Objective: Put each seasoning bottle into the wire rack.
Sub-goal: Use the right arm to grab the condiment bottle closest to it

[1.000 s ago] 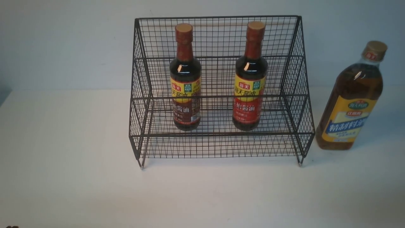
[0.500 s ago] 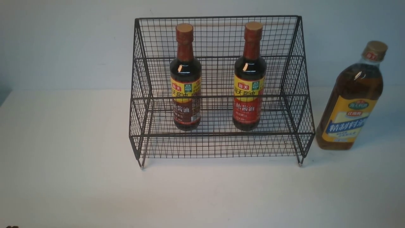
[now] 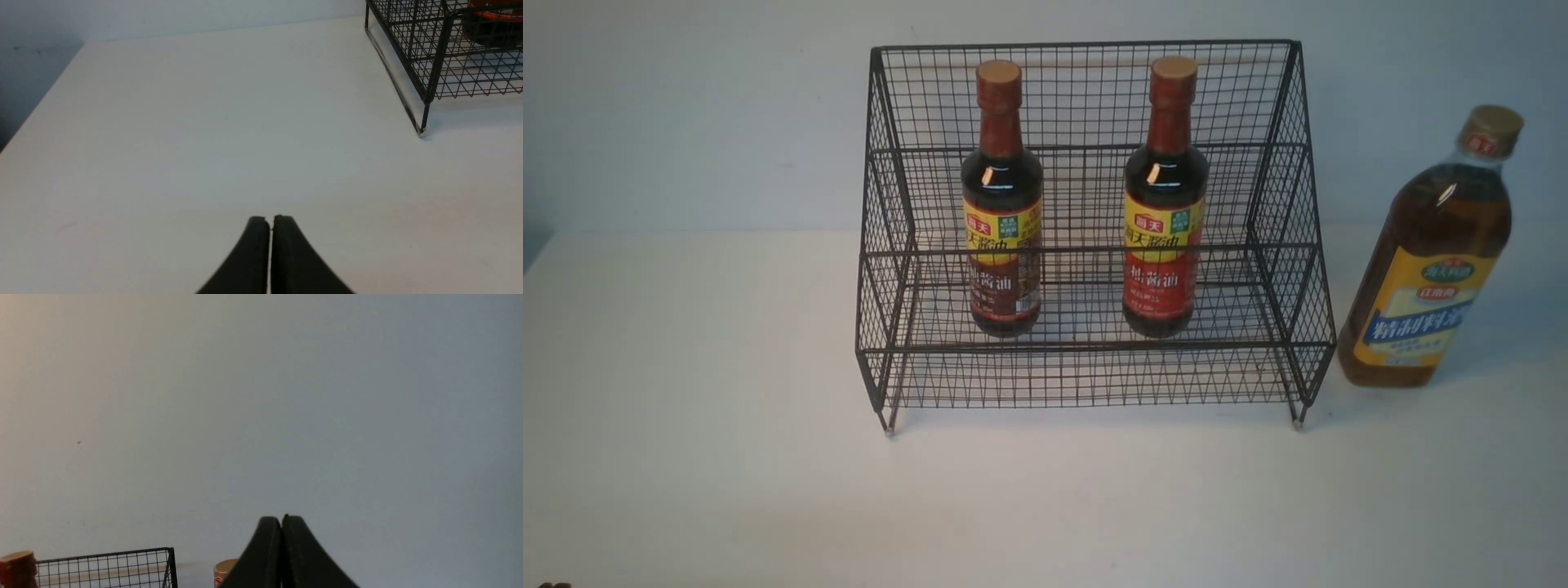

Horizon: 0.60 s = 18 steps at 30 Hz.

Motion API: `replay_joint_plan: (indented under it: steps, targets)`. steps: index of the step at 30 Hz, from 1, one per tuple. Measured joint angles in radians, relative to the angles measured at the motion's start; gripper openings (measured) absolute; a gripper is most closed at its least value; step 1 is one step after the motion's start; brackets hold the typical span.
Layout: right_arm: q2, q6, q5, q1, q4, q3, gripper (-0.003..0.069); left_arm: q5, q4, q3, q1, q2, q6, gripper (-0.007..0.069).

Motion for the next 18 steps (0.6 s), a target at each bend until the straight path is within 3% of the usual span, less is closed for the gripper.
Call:
replay_joint_plan:
  steps: [4,8,14,18]
  targets:
    - [0.259,0.113,-0.138,0.0,-0.088,-0.058,0.0003,0.0,0.0,0.0,0.0,0.0,0.0,-0.0005]
    - [0.54,0.189,-0.214,0.0,-0.255,-0.18,0.0086,0.0,0.0,0.0,0.0,0.0,0.0,-0.0005]
    - [0.805,0.196,-0.292,0.0,-0.279,-0.31,0.0329,0.0,0.0,0.0,0.0,0.0,0.0,-0.0005]
    - [0.912,0.195,-0.293,0.0,-0.298,-0.379,0.0447,0.0,0.0,0.0,0.0,0.0,0.0,-0.0005]
